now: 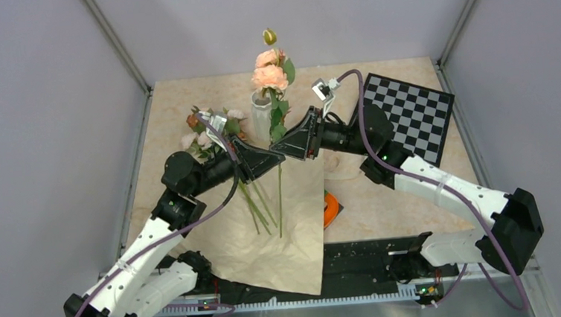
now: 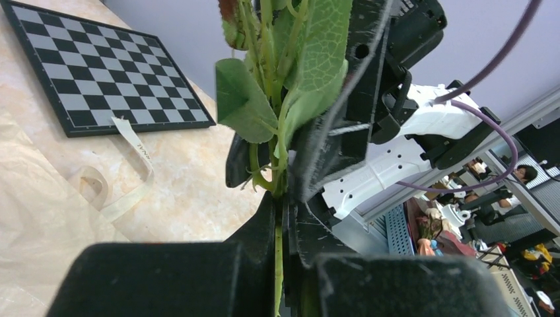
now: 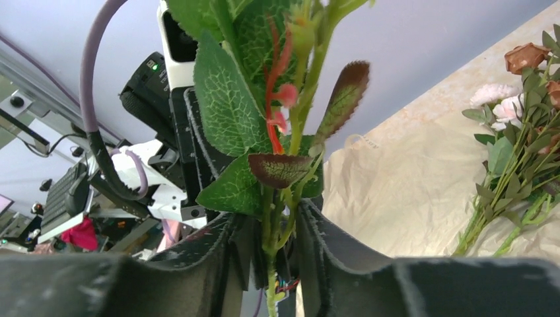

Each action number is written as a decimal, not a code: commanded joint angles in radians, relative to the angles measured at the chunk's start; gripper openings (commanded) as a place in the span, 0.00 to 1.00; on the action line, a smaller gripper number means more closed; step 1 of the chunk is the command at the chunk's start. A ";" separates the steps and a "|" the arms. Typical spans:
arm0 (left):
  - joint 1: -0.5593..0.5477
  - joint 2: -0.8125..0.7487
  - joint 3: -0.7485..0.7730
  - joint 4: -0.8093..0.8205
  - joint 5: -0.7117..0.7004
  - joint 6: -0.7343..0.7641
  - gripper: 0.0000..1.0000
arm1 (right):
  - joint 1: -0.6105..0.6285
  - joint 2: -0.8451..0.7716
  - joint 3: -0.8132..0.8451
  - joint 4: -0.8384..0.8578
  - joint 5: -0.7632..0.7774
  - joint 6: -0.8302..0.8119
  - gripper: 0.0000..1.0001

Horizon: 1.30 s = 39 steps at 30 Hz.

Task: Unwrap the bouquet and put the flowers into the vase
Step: Pick up the fake flower from the wrapping paper.

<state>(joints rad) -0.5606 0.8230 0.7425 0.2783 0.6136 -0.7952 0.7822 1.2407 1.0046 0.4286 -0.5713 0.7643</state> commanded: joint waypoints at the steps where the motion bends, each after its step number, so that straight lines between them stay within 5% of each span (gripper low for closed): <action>1: -0.007 -0.005 0.013 0.070 0.036 0.006 0.00 | -0.009 -0.007 0.045 0.067 0.027 0.017 0.28; 9: -0.007 -0.005 0.023 0.016 0.029 0.035 0.00 | -0.009 -0.006 0.032 0.085 0.038 0.032 0.02; 13: -0.007 -0.018 0.034 -0.062 -0.032 0.082 0.02 | -0.009 -0.023 0.023 0.058 0.065 0.001 0.00; 17: -0.006 -0.036 0.038 -0.123 -0.089 0.126 0.32 | -0.009 -0.055 0.021 -0.002 0.121 -0.063 0.00; 23: 0.008 -0.049 0.113 -0.392 -0.241 0.299 0.98 | -0.008 -0.097 0.080 -0.150 0.245 -0.222 0.00; 27: 0.097 -0.020 0.197 -0.581 -0.287 0.434 0.99 | -0.008 -0.075 0.172 -0.255 0.363 -0.370 0.00; 32: 0.387 0.049 0.222 -0.704 -0.227 0.483 0.99 | -0.008 0.001 0.292 -0.243 0.505 -0.513 0.00; 39: 0.611 0.107 0.215 -0.748 -0.497 0.487 0.99 | -0.020 0.222 0.566 -0.178 0.621 -0.653 0.00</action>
<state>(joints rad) -0.0170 0.9199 0.9436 -0.4221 0.3111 -0.3481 0.7780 1.3552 1.4132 0.1837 -0.0425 0.2333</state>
